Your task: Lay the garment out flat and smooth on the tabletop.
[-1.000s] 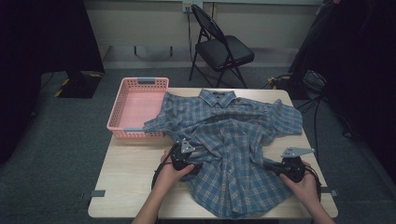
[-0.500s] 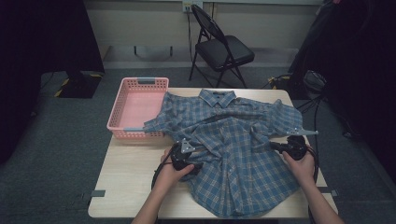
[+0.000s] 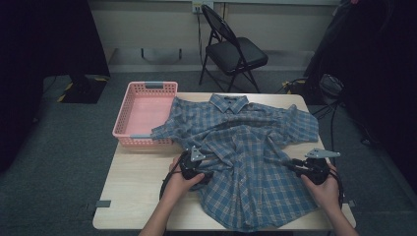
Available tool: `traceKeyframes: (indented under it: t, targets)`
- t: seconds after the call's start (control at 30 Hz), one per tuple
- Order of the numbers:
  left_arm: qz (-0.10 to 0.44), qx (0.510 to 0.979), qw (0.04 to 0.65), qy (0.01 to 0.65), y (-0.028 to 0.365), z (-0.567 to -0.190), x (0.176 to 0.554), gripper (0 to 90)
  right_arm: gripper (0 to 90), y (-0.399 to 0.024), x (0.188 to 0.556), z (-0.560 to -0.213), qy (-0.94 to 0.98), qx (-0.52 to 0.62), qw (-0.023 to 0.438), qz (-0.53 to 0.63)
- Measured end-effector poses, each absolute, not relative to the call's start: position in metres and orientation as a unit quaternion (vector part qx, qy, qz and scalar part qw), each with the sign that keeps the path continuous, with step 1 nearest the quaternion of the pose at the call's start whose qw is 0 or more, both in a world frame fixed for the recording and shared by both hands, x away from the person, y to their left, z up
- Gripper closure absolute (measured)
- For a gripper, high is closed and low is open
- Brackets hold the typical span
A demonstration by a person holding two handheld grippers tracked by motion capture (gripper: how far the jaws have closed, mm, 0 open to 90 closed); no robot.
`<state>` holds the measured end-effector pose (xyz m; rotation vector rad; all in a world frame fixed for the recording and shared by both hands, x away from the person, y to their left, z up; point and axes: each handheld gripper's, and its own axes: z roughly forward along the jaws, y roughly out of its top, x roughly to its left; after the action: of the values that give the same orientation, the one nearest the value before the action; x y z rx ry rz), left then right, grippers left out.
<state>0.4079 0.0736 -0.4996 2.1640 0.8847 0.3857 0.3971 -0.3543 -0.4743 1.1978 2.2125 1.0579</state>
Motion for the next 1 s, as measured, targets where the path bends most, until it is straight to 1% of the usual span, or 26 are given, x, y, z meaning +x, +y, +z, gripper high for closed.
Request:
traceKeyframes:
  t: [0.07, 0.1, 0.2, 0.27, 0.37, 0.47, 0.5, 0.53, 0.63, 0.73, 0.93, 0.97, 1.0]
  targets:
    - [0.151, 0.846, 0.377, 0.346, 0.074, -0.500, 0.408, 14.7, 54.2, -0.345, 0.401, -0.470, 0.790, 0.424, 0.208, 0.391]
    - [0.151, 0.846, 0.377, 0.346, 0.074, -0.500, 0.408, 14.7, 53.1, -0.341, 0.404, -0.469, 0.791, 0.422, 0.209, 0.391]
    - [0.151, 0.846, 0.377, 0.346, 0.074, -0.500, 0.408, 14.7, 53.3, -0.328, 0.416, -0.471, 0.792, 0.422, 0.217, 0.383]
    - [0.151, 0.846, 0.376, 0.346, 0.074, -0.500, 0.408, 14.7, 62.8, -0.321, 0.429, -0.477, 0.796, 0.427, 0.211, 0.374]
    - [0.151, 0.846, 0.377, 0.347, 0.074, -0.500, 0.407, 14.7, 69.8, -0.317, 0.437, -0.484, 0.803, 0.430, 0.204, 0.359]
    - [0.151, 0.845, 0.377, 0.347, 0.074, -0.500, 0.407, 14.7, 78.3, -0.318, 0.438, -0.490, 0.810, 0.426, 0.186, 0.357]
    - [0.151, 0.845, 0.377, 0.348, 0.074, -0.500, 0.407, 14.7, 79.8, -0.319, 0.437, -0.490, 0.809, 0.428, 0.181, 0.360]
    - [0.151, 0.845, 0.377, 0.347, 0.074, -0.500, 0.407, 14.7, 83.3, -0.321, 0.436, -0.490, 0.809, 0.429, 0.177, 0.361]
    - [0.151, 0.845, 0.377, 0.348, 0.074, -0.500, 0.407, 14.7, 86.2, -0.327, 0.427, -0.490, 0.812, 0.426, 0.167, 0.363]
    - [0.151, 0.845, 0.377, 0.348, 0.074, -0.500, 0.407, 14.7, 87.0, -0.337, 0.414, -0.489, 0.811, 0.430, 0.150, 0.367]
    - [0.151, 0.845, 0.377, 0.348, 0.074, -0.500, 0.406, 14.7, 87.0, -0.350, 0.378, -0.485, 0.821, 0.428, 0.133, 0.353]
    - [0.151, 0.845, 0.377, 0.348, 0.074, -0.500, 0.406, 14.7, 86.4, -0.351, 0.373, -0.484, 0.823, 0.428, 0.131, 0.350]
    - [0.151, 0.845, 0.377, 0.348, 0.074, -0.500, 0.406, 14.7, 83.9, -0.352, 0.368, -0.483, 0.825, 0.427, 0.132, 0.346]
